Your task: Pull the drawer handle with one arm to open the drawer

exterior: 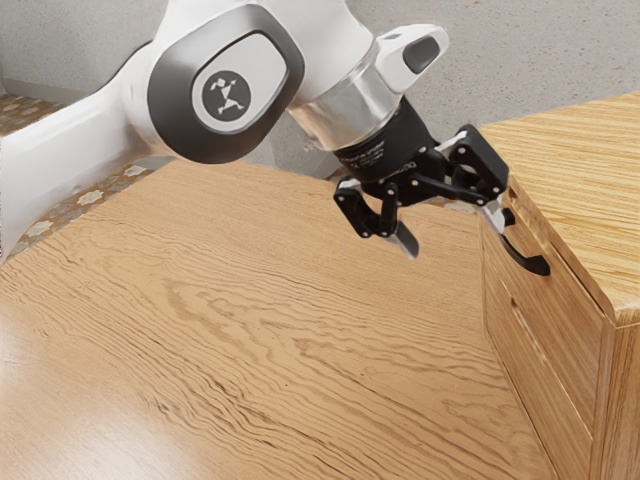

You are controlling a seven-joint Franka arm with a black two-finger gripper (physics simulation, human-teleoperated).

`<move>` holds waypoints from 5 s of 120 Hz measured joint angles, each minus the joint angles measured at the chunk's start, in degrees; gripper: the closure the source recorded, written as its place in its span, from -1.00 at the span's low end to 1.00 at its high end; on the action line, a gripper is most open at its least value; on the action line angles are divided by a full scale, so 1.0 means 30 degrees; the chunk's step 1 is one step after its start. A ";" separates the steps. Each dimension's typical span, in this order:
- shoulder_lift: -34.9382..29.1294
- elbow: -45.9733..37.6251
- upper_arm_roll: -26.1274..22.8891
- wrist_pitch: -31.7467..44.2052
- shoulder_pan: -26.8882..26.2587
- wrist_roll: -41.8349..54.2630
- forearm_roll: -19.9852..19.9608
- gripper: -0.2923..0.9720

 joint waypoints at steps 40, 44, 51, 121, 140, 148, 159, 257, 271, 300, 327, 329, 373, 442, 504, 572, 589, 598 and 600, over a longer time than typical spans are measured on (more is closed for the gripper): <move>0.0149 -0.0010 -0.0572 0.0279 0.1666 -0.1784 0.0022 -0.54; 0.0152 0.0009 -0.0589 0.0283 0.1531 -0.1912 0.0025 -0.54; 0.0161 0.0024 -0.0715 0.0290 0.1322 -0.2120 0.0028 -0.54; 0.1543 0.0407 -0.1282 0.0442 0.0735 -0.3355 0.0390 -0.54; 0.1775 0.0412 -0.1295 0.0550 0.0808 -0.3508 0.0449 -0.54; 0.1893 0.0412 -0.1305 0.0583 0.0789 -0.3562 0.0464 -0.54; 0.1918 0.0412 -0.1302 0.0604 0.0782 -0.3626 0.0582 -0.54; 0.0826 -0.0760 -0.1150 0.0634 0.0846 -0.3937 0.0860 -0.54; 0.0293 -0.1198 -0.1136 0.0632 0.0972 -0.3956 0.0869 -0.54; -0.0580 -0.2064 -0.1124 0.0635 0.1237 -0.3992 0.0967 -0.54; -0.1217 -0.2732 -0.1105 0.0636 0.1388 -0.4027 0.1089 -0.54; -0.1264 -0.2785 -0.1109 0.0636 0.1406 -0.4029 0.1107 -0.54; -0.2542 -0.3865 -0.0602 0.0624 0.1245 -0.4031 0.1238 -0.54; -0.4482 -0.5324 -0.0137 0.0954 0.0721 -0.4009 0.1374 -0.54; -0.4210 -0.6232 0.0151 0.2152 0.0633 -0.4094 0.2262 -0.54; -0.6183 -0.8360 0.4565 0.2228 -0.3225 -0.4242 0.3252 -0.54; -0.7070 -0.9265 0.4591 0.2228 -0.3282 -0.4288 0.3309 -0.53; -0.7439 -0.9598 0.5146 0.2230 -0.3694 -0.4309 0.3407 -0.54; -0.7532 -0.9671 0.5785 0.2231 -0.4307 -0.4323 0.3506 -0.54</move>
